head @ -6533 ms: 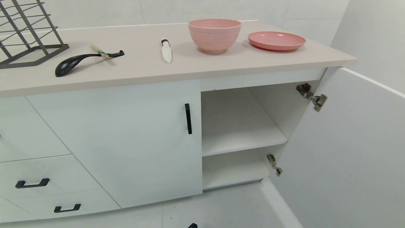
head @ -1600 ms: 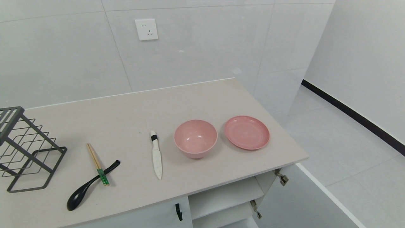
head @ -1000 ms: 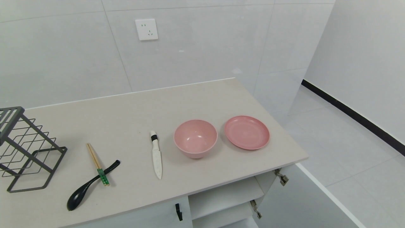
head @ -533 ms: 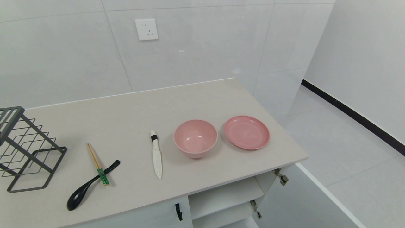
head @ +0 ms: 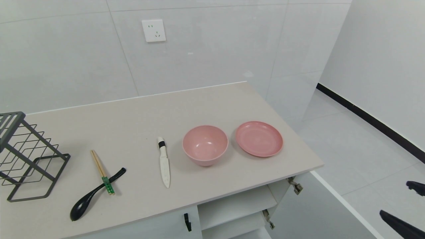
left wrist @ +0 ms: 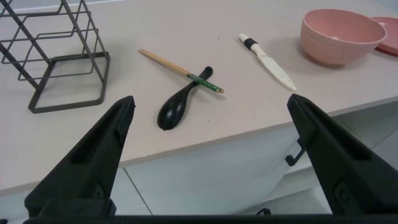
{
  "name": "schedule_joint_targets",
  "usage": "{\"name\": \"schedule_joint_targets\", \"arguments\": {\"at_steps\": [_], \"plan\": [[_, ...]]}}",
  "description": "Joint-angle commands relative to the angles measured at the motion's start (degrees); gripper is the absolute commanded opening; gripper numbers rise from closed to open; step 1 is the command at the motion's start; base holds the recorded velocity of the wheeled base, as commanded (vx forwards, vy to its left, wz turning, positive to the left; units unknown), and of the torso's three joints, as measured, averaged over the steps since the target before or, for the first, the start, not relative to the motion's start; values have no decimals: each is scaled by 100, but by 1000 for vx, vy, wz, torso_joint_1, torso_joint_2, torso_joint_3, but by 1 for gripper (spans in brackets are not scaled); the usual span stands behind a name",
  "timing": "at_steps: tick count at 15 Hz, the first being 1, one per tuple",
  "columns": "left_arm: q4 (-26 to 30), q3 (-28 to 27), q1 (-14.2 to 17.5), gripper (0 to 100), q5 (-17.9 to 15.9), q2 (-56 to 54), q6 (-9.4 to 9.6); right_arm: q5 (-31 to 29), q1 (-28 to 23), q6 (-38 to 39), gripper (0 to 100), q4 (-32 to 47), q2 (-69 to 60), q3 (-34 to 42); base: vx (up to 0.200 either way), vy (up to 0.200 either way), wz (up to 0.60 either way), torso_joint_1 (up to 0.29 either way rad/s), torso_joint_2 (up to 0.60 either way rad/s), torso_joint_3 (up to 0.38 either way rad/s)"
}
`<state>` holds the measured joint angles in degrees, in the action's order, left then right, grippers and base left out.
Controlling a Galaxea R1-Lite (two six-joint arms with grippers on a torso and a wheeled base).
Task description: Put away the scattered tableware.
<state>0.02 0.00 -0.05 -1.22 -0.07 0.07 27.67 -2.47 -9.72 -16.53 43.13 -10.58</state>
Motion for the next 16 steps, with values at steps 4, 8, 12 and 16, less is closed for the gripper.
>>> {"name": "schedule_joint_targets", "arguments": {"at_steps": [4,8,12,16], "plan": [[-2,0,-4,100,-1,7,10,-34,634,-479,100,1,1189,-32,0,0,0,0,0,0],[-2,0,-4,100,-10,7,10,-429,1267,-356,100,1,1558,-541,0,0,0,0,0,0],[-2,0,-4,100,-10,7,10,-1256,2058,409,100,-61,2367,-1165,0,0,0,0,0,0],[-2,0,-4,100,-10,7,10,-1326,2005,418,100,-61,3694,-2115,0,0,0,0,0,0]]}}
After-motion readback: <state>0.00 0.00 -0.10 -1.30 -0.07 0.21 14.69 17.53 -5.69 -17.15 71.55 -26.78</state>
